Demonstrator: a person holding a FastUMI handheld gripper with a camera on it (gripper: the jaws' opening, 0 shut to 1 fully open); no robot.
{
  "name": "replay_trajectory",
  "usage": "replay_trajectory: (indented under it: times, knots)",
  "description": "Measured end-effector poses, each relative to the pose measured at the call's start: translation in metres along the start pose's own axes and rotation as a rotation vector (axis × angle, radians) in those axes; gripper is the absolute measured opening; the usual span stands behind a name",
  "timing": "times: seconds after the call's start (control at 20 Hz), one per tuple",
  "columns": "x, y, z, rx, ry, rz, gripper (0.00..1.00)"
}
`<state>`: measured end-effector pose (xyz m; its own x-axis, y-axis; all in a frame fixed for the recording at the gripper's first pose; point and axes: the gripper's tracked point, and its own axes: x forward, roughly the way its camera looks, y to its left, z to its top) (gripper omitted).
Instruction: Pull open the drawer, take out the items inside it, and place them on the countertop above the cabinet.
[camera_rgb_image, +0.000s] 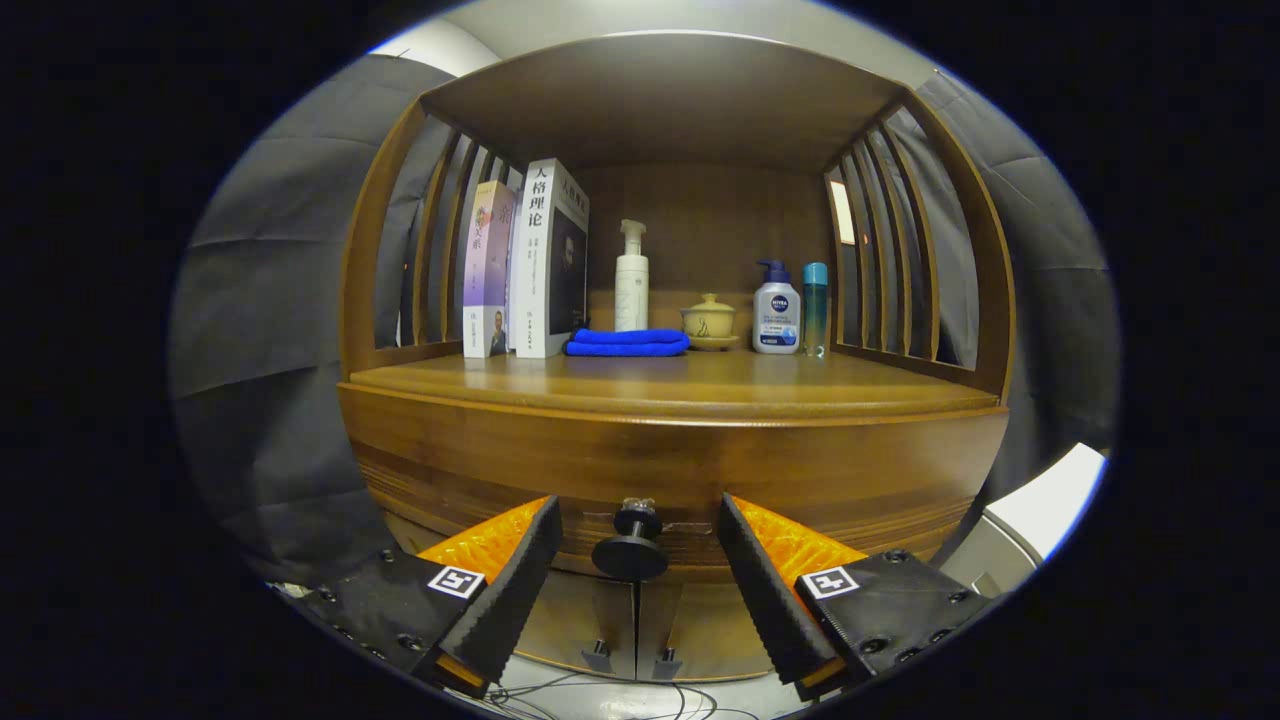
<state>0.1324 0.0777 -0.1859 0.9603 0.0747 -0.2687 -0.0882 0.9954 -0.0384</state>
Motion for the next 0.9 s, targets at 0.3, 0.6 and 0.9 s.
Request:
replay_trajectory:
  times: [0.3,0.6,0.9]
  knots:
    - [0.012,0.005,-0.027,-0.011,0.054,-0.001,0.82]
    - [0.019,0.004,-0.022,-0.006,0.031,-0.01,0.57]
    - [0.014,0.005,-0.026,-0.015,0.069,-0.011,0.32]
